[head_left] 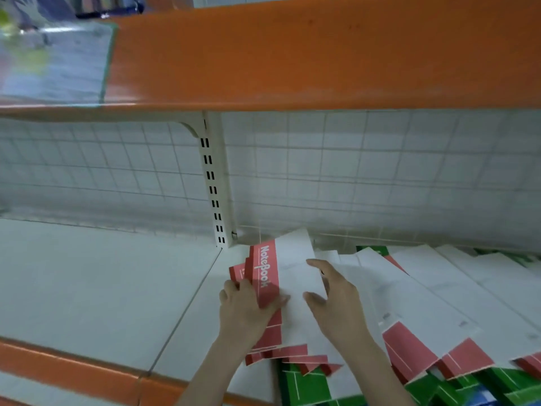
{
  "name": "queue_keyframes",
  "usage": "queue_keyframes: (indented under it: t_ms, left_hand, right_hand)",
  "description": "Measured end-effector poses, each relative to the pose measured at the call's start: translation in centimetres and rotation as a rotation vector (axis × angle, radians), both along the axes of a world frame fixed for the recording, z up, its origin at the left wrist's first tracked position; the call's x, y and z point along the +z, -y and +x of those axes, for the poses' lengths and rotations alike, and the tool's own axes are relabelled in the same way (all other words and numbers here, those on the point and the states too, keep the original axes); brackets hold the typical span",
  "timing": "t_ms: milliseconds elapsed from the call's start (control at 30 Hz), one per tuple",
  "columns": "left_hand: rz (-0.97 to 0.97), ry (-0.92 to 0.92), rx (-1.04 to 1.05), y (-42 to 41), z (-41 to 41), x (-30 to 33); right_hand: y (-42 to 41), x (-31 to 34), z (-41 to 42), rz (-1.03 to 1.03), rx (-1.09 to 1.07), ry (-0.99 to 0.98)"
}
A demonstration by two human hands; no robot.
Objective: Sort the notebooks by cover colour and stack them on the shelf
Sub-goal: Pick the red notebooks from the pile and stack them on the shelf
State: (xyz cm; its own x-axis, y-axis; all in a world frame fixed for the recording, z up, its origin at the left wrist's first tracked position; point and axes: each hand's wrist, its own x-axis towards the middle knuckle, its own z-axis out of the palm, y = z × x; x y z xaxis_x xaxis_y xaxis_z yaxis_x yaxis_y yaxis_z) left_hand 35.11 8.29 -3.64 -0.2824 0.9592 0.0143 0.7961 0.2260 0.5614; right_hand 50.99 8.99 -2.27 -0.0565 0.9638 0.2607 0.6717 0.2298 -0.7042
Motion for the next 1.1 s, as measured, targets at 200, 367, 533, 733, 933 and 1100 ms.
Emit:
queue_keyframes:
  t_ms: [200,367,533,733,933,1100]
  left_hand:
    - [0.075,0.096,-0.020,0.4,-0.8,-0.7]
    - [0.057,0.203,-0.090,0.4,-1.8,-0.6]
    - [0.035,0.221,-0.137,0.6,-2.1,-0.3]
    - [-0.005,0.449,-0.104,-0.2,-3.0,0.5]
    - [-0.079,0.742,-0.018,-0.5,-4.5,1.0]
    - [-0.138,0.960,0.110,-1.3,-5.3,1.5]
  right_hand:
    - [-0.6,-0.1,0.5,-0.010,-0.110,-0.190]
    - [-0.3,0.3,0.8,-0.011,-0.251,-0.057]
    - [0.8,1.5,-0.5,0.106,-0.320,0.416]
    - [1.8,1.7,-6.8,-0.088,-0.062,0.525]
    - [1.4,2.8,-9.1,-0.167,-0.090,0.738]
    - [0.6,2.5,-10.2,-0.064,-0.109,0.778]
